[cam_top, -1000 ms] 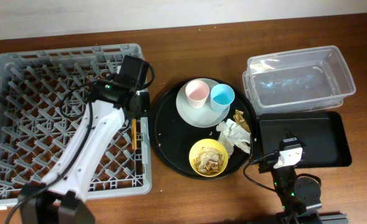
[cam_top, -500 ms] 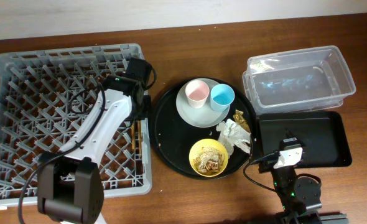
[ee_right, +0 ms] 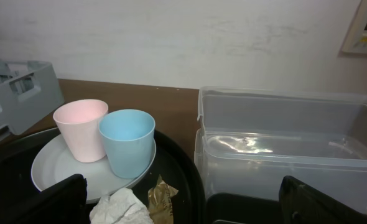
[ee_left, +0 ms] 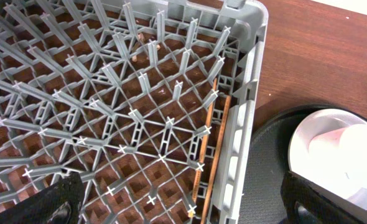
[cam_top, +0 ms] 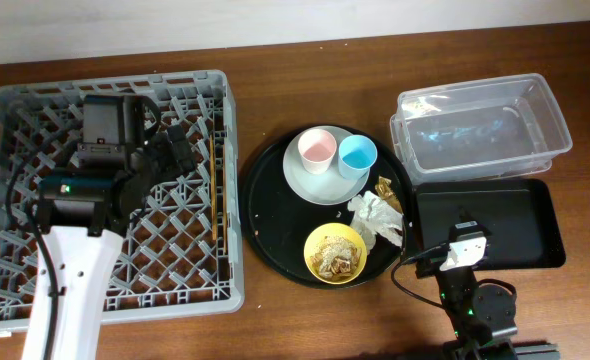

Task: Sort waste into correct bins and load items into the dishwasher rack
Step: 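Grasp the tissue and gold wrapper with the right gripper, drop into clear bin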

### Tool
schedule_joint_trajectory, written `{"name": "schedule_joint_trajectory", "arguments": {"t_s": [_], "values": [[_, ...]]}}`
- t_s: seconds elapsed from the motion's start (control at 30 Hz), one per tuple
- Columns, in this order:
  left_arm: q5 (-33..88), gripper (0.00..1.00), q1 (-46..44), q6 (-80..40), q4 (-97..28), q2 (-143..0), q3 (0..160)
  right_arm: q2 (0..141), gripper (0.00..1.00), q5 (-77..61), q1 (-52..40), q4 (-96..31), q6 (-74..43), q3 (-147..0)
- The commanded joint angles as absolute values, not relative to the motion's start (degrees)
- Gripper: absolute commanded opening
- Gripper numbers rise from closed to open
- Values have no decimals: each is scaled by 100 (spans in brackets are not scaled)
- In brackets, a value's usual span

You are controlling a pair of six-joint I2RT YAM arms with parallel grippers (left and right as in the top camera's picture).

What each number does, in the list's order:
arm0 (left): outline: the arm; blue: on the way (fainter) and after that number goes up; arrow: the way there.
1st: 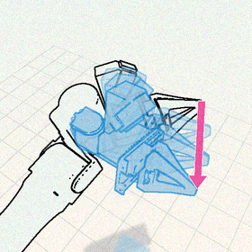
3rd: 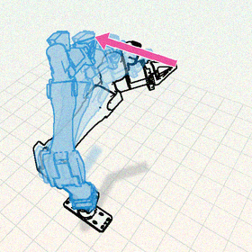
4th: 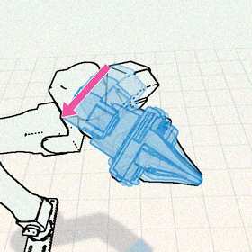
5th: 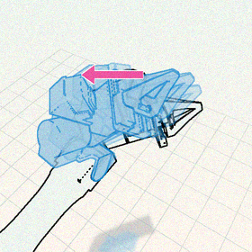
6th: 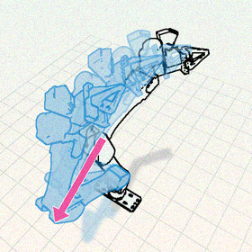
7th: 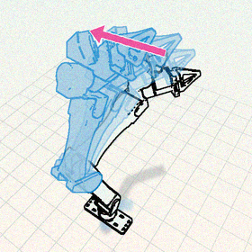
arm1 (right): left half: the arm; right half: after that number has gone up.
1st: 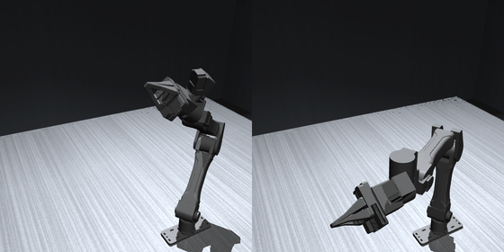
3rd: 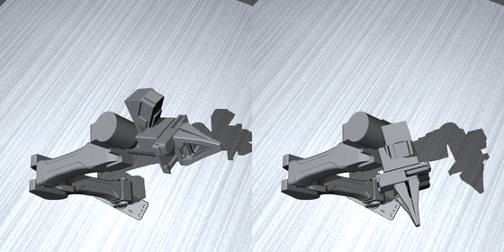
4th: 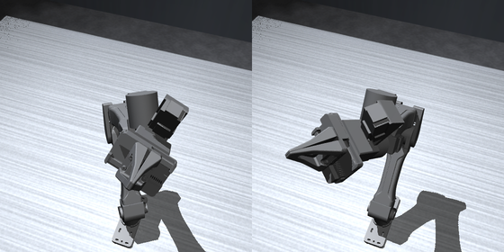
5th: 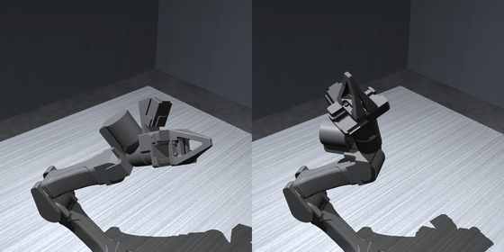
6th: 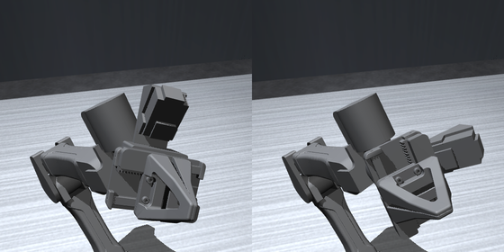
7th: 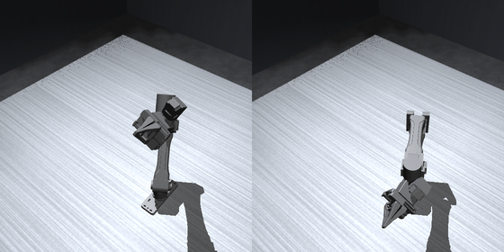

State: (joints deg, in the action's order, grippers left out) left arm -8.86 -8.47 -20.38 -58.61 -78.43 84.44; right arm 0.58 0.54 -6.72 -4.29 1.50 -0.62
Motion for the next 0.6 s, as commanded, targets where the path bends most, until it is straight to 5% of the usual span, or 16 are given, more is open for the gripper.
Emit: {"name": "schedule_joint_trajectory", "arguments": {"t_s": [0.0, 0.4, 0.57], "values": [[-882, 99, -808, -2029, -5883, -7789, 8506, 21, 99, 64, -631, -469, 117, -32], [-880, 99, -808, -2029, -5885, -7789, 8506, 58, 99, -19, -635, -412, -252, -34], [-880, 99, -808, -2029, -5885, -7789, 8506, 725, 99, -113, -635, -2043, -847, -2635]]}}
